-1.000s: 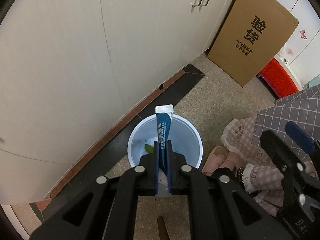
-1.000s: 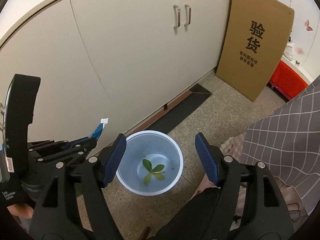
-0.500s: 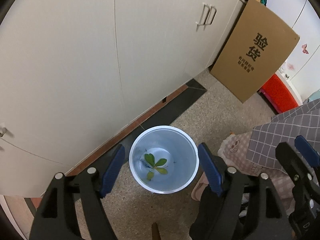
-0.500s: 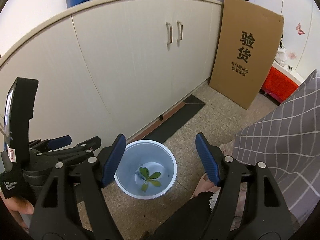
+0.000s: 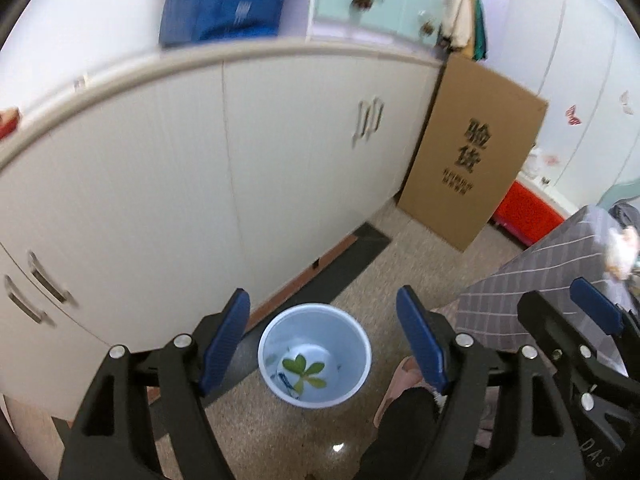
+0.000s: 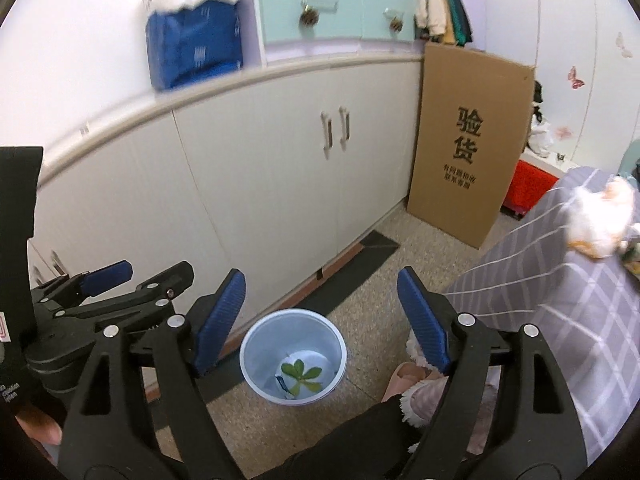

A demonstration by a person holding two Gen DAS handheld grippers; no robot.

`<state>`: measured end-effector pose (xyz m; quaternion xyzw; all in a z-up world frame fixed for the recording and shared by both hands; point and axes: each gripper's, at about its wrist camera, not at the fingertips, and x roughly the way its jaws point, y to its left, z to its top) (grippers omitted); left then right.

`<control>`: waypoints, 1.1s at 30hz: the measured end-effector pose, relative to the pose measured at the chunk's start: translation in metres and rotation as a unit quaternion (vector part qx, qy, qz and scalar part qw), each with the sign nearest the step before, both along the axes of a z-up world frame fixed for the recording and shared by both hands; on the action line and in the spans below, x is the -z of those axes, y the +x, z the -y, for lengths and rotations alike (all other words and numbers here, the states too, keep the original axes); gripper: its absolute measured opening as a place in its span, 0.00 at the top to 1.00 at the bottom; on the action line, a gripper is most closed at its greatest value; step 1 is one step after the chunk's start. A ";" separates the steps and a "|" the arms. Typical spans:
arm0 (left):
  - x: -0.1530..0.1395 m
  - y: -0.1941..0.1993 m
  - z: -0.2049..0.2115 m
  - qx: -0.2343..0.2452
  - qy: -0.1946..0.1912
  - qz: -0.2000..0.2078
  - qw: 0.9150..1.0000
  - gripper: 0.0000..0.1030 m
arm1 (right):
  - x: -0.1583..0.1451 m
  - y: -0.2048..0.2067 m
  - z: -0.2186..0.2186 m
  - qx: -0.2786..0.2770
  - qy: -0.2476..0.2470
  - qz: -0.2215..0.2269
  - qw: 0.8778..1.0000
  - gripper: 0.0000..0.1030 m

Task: Collect trash
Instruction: 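Move both tools back to the table over the newspaper pile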

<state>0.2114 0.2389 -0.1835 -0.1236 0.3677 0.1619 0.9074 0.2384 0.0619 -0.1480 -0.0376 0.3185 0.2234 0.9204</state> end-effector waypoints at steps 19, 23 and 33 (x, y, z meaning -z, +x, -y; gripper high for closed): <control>-0.078 -0.013 0.201 0.179 0.017 0.058 0.982 0.24 | -0.060 -0.058 0.229 0.173 0.068 0.046 0.981 0.21; -0.074 -0.002 0.251 0.226 0.016 0.048 0.973 0.24 | -0.052 -0.062 0.291 0.238 0.078 0.037 0.967 0.20; -0.049 0.025 0.327 0.302 0.028 0.006 0.953 0.29 | -0.027 -0.065 0.363 0.295 0.090 0.010 0.951 0.19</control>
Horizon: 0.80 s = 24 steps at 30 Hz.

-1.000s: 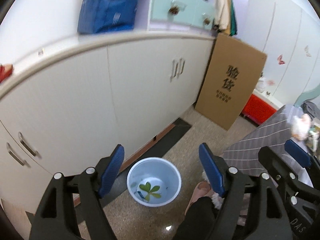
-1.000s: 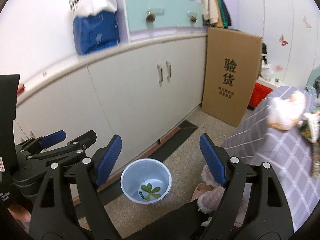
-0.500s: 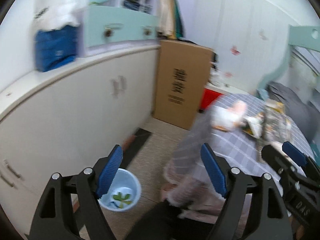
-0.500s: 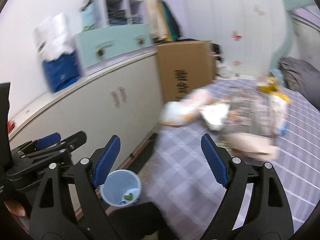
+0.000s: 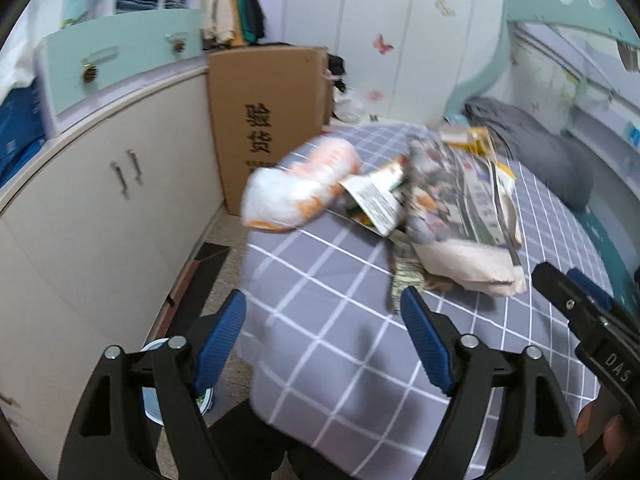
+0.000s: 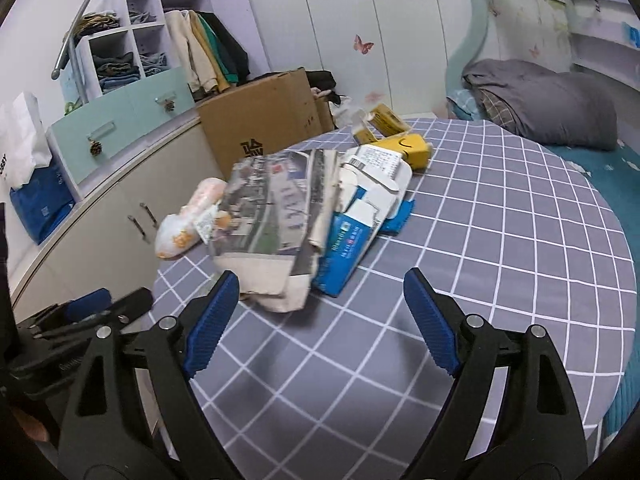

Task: Collect trash
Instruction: 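Move both tools back to the table over the newspaper pile, then grasp the green snack wrapper with the left tool while the right tool grasps brown paper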

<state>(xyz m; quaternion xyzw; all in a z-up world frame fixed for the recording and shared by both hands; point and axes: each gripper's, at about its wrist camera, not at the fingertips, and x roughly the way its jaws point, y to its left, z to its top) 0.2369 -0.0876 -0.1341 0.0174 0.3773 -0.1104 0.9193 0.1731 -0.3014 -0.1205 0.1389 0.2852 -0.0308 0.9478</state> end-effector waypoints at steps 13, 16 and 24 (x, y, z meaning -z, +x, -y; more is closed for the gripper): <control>0.027 0.030 0.052 0.079 0.025 -0.039 0.996 0.81 | 0.006 0.015 0.009 0.002 0.010 -0.011 1.000 0.19; 0.024 0.026 0.048 0.087 0.019 -0.034 0.995 0.83 | 0.007 0.021 0.009 -0.004 0.017 -0.012 1.000 0.19; 0.018 0.003 0.020 0.089 0.015 -0.012 0.996 0.84 | 0.015 0.044 0.010 -0.045 0.099 -0.030 0.994 0.20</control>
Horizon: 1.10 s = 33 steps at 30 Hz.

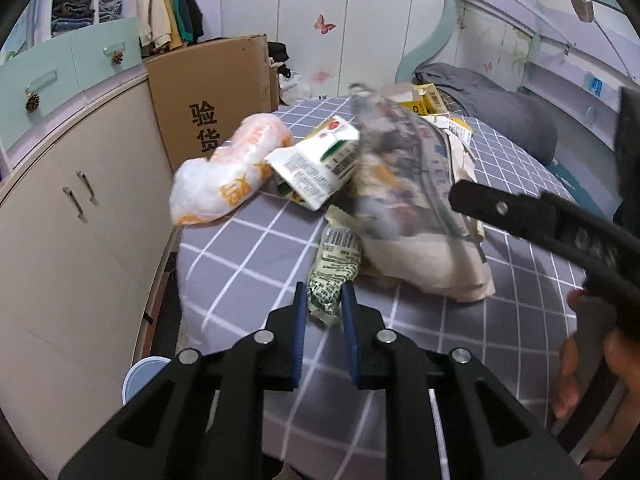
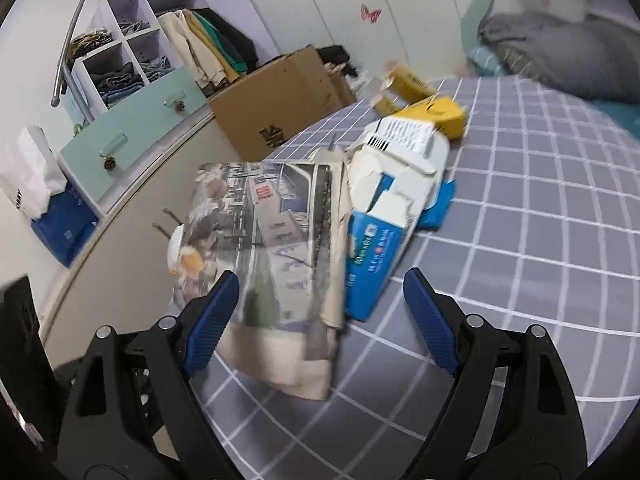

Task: Collect trash
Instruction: 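Grasp the green snack wrapper with the left tool while the right tool grasps brown paper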

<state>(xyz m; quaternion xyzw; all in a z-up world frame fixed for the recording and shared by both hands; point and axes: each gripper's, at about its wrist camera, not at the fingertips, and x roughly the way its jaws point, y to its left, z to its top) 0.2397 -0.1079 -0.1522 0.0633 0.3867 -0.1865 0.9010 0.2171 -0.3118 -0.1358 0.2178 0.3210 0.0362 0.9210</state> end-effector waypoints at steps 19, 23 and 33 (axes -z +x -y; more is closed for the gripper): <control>0.001 -0.006 -0.056 -0.077 -0.021 0.010 0.997 0.84 | 0.014 -0.007 -0.014 -0.013 0.062 -0.019 0.998 0.21; 0.009 -0.001 -0.058 -0.077 -0.020 -0.005 0.997 0.84 | 0.014 0.001 -0.018 -0.025 0.054 -0.020 0.998 0.21; 0.017 0.004 -0.071 -0.094 -0.010 -0.002 0.995 0.84 | 0.016 0.002 -0.036 -0.045 0.060 -0.020 0.997 0.21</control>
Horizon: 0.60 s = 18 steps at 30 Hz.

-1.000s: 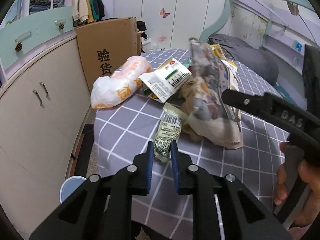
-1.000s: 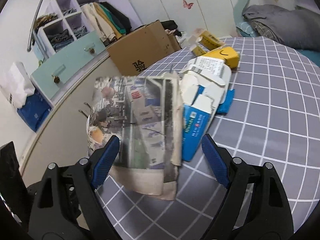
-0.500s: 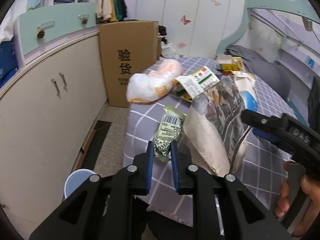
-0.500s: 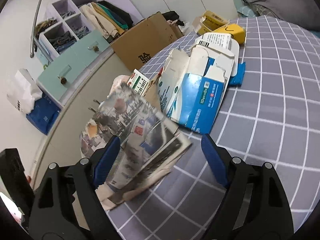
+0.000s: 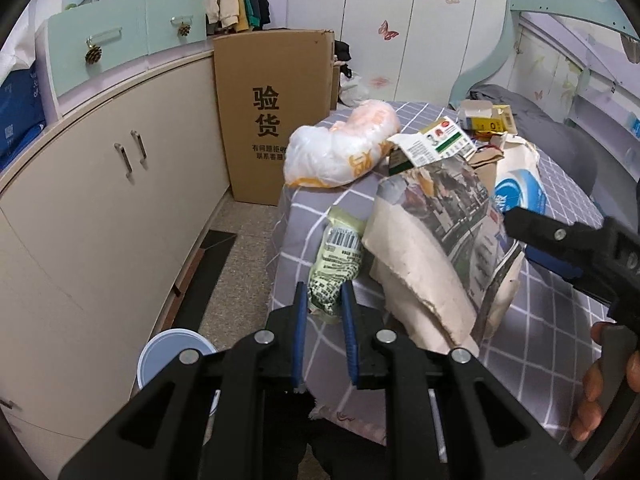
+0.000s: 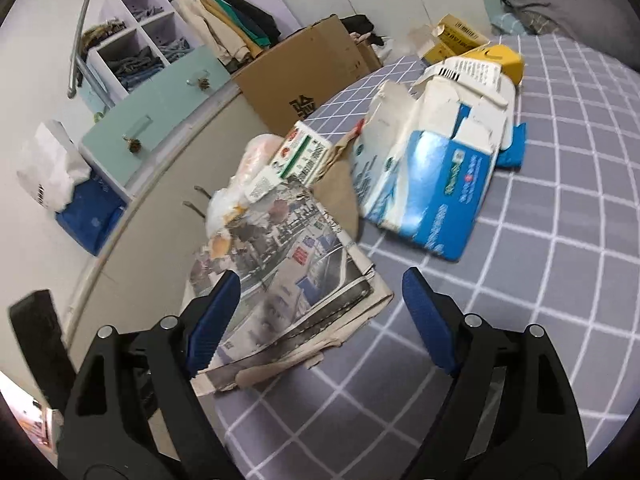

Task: Collect trash
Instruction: 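Grasp the green snack wrapper with the left tool while the right tool grasps brown paper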

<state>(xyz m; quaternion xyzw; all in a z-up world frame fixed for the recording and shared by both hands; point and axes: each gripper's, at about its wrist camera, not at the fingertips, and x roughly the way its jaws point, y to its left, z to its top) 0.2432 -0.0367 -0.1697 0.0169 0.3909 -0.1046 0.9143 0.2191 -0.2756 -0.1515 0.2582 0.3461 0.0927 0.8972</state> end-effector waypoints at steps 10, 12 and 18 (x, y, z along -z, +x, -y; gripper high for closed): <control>0.002 0.002 0.002 0.001 0.016 0.004 1.000 0.84 | 0.003 0.008 0.000 -0.009 0.042 -0.008 0.999 0.39; 0.002 0.002 0.002 0.002 0.015 0.004 1.000 0.84 | 0.000 0.004 -0.006 -0.005 0.012 -0.007 1.000 0.40; -0.002 -0.006 -0.016 0.010 -0.050 -0.009 0.999 0.84 | -0.017 -0.029 -0.040 -0.010 -0.102 0.027 0.994 0.40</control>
